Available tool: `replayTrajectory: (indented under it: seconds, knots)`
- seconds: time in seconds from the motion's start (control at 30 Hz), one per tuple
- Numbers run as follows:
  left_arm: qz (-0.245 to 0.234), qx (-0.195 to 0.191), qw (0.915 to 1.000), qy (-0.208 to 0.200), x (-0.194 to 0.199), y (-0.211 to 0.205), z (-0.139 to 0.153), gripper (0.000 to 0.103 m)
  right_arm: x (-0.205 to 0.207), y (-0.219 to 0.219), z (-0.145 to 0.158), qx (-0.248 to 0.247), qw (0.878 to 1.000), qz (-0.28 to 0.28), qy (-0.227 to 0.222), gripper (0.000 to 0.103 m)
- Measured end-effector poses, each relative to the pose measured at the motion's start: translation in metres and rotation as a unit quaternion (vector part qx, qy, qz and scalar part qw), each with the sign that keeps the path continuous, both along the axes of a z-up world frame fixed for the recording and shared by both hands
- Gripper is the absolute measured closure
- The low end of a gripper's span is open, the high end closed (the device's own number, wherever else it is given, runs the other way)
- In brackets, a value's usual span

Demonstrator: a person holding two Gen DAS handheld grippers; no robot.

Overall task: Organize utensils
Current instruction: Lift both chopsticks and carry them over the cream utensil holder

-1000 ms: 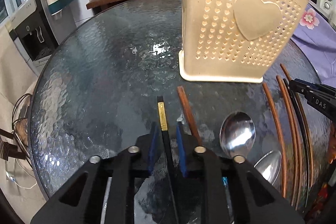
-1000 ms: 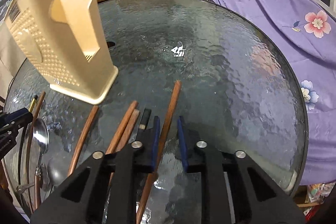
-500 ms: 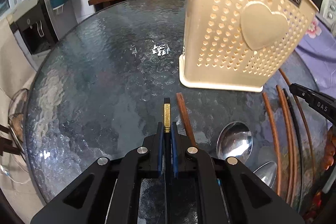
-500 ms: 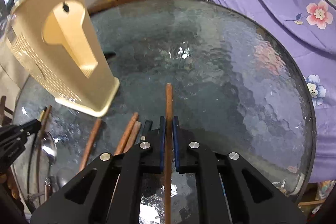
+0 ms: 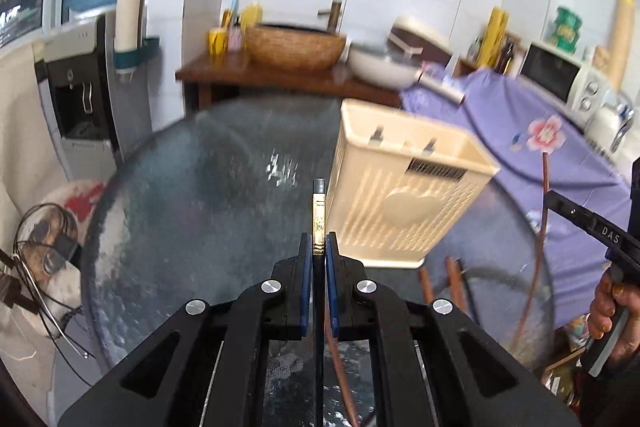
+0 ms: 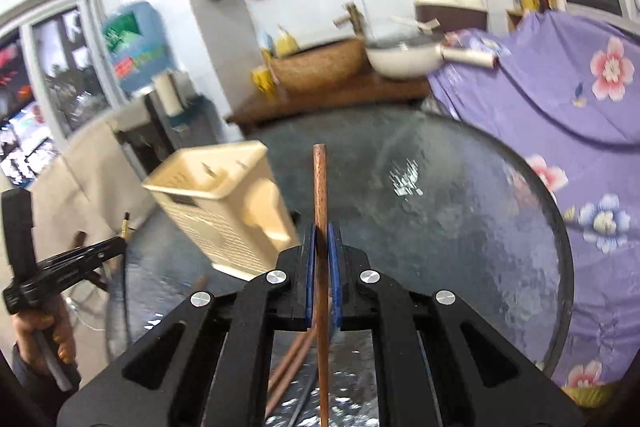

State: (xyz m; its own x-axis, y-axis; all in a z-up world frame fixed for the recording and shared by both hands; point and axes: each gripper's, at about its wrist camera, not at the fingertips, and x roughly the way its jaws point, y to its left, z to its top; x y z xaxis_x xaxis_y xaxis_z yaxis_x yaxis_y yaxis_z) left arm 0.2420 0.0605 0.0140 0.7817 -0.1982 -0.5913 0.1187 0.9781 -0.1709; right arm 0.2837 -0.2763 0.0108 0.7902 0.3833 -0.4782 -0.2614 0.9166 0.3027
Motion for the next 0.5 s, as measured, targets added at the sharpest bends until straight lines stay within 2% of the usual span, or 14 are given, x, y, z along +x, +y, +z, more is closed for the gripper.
replayTrajectory:
  seconds: [0.23,0.5]
  knots:
    - [-0.018,-0.006,0.9989,-0.043,-0.032,0.003,0.027,0.096,-0.032,-0.003,0.029,0.022,0.998,0.054,-0.034,0.096]
    - [-0.024,-0.002,0.9968,-0.076,-0.041,0.0,0.05,0.096,-0.041,-0.002,0.048,0.019,0.996,0.066,-0.054,0.096]
